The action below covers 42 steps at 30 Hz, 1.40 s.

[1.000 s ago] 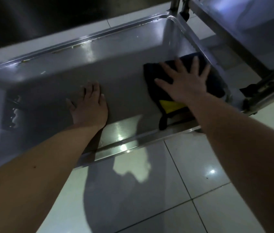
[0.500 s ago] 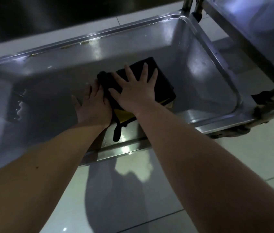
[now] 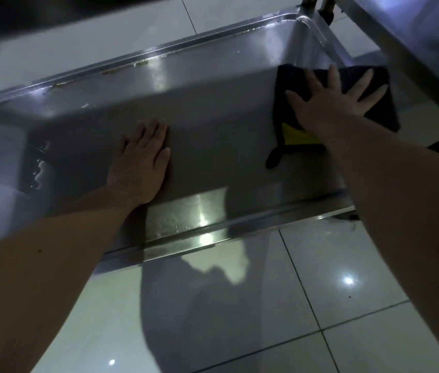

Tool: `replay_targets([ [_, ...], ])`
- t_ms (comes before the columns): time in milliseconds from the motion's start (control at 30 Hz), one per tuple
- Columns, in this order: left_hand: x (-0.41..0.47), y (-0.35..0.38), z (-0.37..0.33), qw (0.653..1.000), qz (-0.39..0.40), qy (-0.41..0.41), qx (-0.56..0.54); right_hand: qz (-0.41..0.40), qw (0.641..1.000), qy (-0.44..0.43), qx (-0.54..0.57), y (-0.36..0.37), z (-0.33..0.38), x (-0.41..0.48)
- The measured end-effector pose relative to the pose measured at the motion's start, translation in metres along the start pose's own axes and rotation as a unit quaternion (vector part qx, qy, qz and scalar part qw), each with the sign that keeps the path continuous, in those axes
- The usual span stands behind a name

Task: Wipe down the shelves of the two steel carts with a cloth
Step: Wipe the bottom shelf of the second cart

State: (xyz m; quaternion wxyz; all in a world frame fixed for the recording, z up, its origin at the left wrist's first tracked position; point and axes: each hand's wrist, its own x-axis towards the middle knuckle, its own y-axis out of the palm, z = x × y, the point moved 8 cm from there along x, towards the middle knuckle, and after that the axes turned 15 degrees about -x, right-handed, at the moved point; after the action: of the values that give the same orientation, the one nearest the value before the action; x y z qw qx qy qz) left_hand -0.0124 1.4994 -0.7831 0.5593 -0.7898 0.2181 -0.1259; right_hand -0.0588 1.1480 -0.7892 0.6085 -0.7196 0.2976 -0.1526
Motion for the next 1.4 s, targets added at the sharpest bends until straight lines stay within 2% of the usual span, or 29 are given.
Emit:
replay_targets([
  [100, 0.001, 0.0, 0.003, 1.0, -0.003, -0.02, 0.01, -0.023, 0.995, -0.097, 0.013, -0.016, 0.081, -0.027],
  [233, 0.001, 0.001, 0.005, 0.999, 0.01, -0.02, 0.034, -0.082, 0.962, -0.26, -0.011, -0.032, 0.195, -0.1],
  [367, 0.0, -0.001, 0.008, 0.999, 0.012, -0.016, 0.031, -0.098, 0.946, -0.308, 0.002, -0.033, 0.201, -0.104],
  [433, 0.001, -0.002, 0.007, 1.0, 0.004, -0.015, 0.014, -0.103, 0.951, -0.292, 0.0, -0.03, 0.175, -0.082],
  [633, 0.002, -0.002, 0.007, 1.0, -0.011, -0.019, -0.001, -0.043, 0.995, -0.09, -0.009, -0.008, 0.022, 0.023],
  [700, 0.002, -0.002, 0.006, 1.0, -0.012, -0.02, 0.0, -0.028, 0.998, -0.052, -0.011, -0.004, 0.005, 0.033],
  [767, 0.002, -0.002, 0.005, 1.0, -0.014, -0.024, 0.004, -0.02, 0.999, -0.028, 0.002, -0.006, 0.021, 0.025],
  [833, 0.001, -0.003, 0.003, 1.0, -0.015, -0.025, 0.01, -0.029, 0.997, -0.064, 0.012, -0.017, 0.065, 0.005],
  [967, 0.0, -0.003, 0.002, 0.999, -0.009, -0.026, 0.024, -0.076, 0.968, -0.239, -0.004, -0.037, 0.186, -0.077],
  [1033, -0.001, -0.003, 0.004, 0.999, 0.002, -0.029, 0.025, -0.086, 0.954, -0.286, -0.005, -0.04, 0.216, -0.105],
  [1100, -0.001, -0.004, 0.005, 0.999, 0.004, -0.031, 0.015, -0.084, 0.951, -0.298, 0.002, -0.039, 0.215, -0.105],
  [1200, -0.001, -0.004, 0.002, 1.0, -0.004, -0.027, 0.002, -0.088, 0.959, -0.269, -0.005, -0.033, 0.177, -0.079],
  [1400, 0.001, -0.005, 0.005, 1.0, -0.015, -0.023, -0.007, -0.019, 0.998, -0.062, 0.004, -0.003, 0.018, -0.023],
])
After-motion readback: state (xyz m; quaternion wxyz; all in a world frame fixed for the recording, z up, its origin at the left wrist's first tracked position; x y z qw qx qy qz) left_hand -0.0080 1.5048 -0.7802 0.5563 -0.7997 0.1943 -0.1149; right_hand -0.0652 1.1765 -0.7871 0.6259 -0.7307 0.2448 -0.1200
